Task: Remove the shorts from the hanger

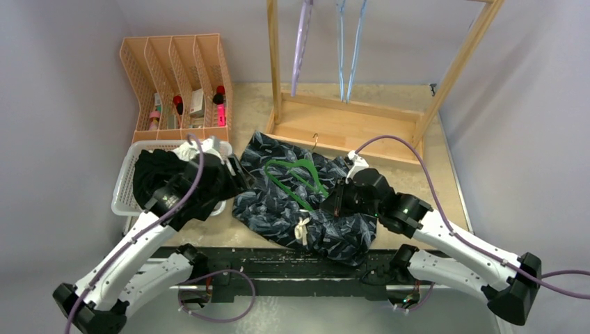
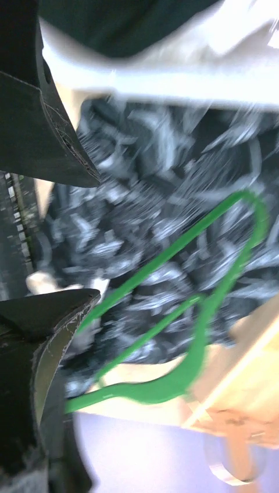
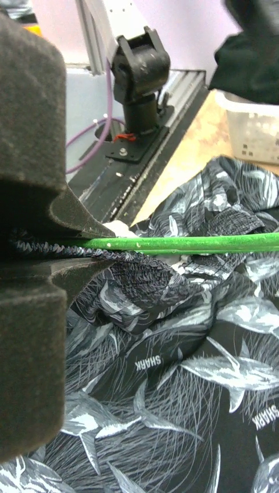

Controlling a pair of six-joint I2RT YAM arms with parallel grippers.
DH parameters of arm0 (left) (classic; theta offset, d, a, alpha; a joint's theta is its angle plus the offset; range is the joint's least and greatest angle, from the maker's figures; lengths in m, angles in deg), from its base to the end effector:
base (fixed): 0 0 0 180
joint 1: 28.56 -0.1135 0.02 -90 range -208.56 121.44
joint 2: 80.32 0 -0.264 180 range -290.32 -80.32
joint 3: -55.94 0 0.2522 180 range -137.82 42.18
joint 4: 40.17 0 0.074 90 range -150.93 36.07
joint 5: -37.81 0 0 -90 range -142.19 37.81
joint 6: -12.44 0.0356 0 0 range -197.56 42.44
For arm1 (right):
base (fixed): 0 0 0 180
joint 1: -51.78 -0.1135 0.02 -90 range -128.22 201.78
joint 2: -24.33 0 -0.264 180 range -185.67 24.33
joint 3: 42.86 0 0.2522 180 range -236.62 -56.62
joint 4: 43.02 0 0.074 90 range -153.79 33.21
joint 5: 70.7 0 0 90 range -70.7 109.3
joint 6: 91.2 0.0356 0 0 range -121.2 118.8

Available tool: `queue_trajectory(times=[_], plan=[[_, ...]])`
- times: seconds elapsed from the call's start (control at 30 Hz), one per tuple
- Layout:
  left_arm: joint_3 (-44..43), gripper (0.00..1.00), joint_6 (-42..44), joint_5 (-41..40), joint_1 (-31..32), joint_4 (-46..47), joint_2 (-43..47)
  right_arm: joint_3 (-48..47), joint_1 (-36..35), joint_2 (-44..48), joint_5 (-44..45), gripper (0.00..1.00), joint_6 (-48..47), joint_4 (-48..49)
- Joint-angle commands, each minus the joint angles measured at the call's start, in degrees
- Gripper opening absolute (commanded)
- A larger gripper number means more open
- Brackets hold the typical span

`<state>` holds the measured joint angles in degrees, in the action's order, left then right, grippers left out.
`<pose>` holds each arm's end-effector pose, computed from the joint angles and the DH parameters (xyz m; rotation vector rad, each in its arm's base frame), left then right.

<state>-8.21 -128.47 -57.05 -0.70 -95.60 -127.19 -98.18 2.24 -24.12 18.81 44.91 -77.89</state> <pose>0.1485 -0.0751 0.3135 -0.5092 2.2582 -0.6380 0.1244 0.1463 0.2898 -0.0724 2.2265 0.9984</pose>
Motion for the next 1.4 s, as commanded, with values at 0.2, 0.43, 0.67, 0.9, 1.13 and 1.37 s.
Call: queue_trajectory(times=[0.2,0.43,0.67,0.9,1.13,1.37], plan=[[3.3,0.64,-12.0,-10.2,26.4,14.7,-5.9,-1.5,0.1,0.6,4.7,0.0,6.0,5.5],[1.1,0.64,-16.2,-17.5,41.2,24.9,-16.7,1.3,0.1,3.5,5.2,0.0,9.3,5.6],[2.3,0.63,-20.9,-21.8,47.5,32.1,-20.9,4.0,0.1,7.3,5.3,0.0,11.7,7.1],[0.3,0.67,-27.0,-34.2,45.6,21.6,-14.8,3.0,0.1,4.2,1.2,0.0,5.9,5.2],[-2.6,0.74,-26.9,-19.6,33.9,27.4,-16.0,3.6,0.1,1.5,-4.4,0.0,3.1,9.9],[-8.8,0.71,-22.7,-12.4,30.8,29.9,-23.0,3.9,0.1,0.4,-9.0,0.0,0.5,12.4]])
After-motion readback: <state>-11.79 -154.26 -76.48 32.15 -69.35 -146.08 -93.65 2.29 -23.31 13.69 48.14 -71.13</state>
